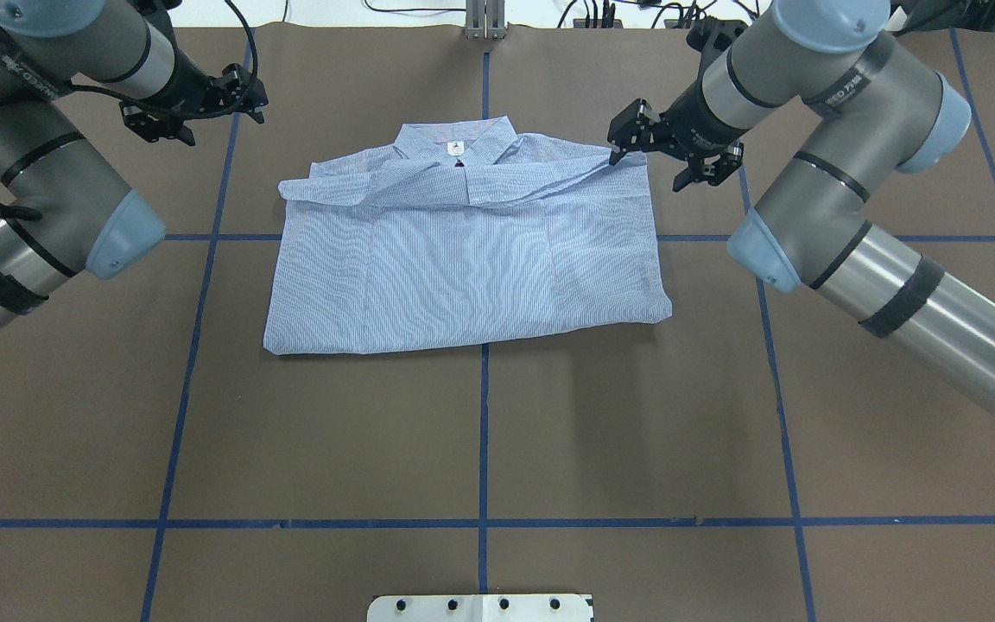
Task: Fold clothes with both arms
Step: 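Move the right gripper down to the folded shirt's edge nearest it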
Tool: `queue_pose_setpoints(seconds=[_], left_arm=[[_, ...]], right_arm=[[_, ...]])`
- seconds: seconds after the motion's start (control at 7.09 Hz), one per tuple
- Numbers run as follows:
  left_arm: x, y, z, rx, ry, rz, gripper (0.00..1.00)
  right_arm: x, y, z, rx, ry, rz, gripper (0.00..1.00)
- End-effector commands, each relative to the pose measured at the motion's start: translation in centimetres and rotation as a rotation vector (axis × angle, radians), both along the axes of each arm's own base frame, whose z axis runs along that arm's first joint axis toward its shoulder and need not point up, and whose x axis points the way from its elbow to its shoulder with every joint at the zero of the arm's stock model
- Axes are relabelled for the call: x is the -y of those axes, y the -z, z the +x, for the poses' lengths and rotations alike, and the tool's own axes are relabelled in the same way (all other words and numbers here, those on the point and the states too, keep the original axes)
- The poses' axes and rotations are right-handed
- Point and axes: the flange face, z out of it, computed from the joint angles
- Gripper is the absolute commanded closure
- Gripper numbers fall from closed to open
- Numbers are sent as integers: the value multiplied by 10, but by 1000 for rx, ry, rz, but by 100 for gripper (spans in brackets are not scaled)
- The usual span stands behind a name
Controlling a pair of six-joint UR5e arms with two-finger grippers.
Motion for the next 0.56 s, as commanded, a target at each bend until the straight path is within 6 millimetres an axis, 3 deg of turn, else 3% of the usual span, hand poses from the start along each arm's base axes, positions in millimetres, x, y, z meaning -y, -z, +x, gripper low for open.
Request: queue_pose_setpoints(seconds=[0.0, 0.42], left_arm=[[-3, 6, -3, -5, 2, 5, 1], [-7, 14, -5, -6, 5, -1, 1]], right_arm=[[-67, -35, -13, -33, 72, -33, 0], [-106, -64, -41, -78, 122, -43, 0]])
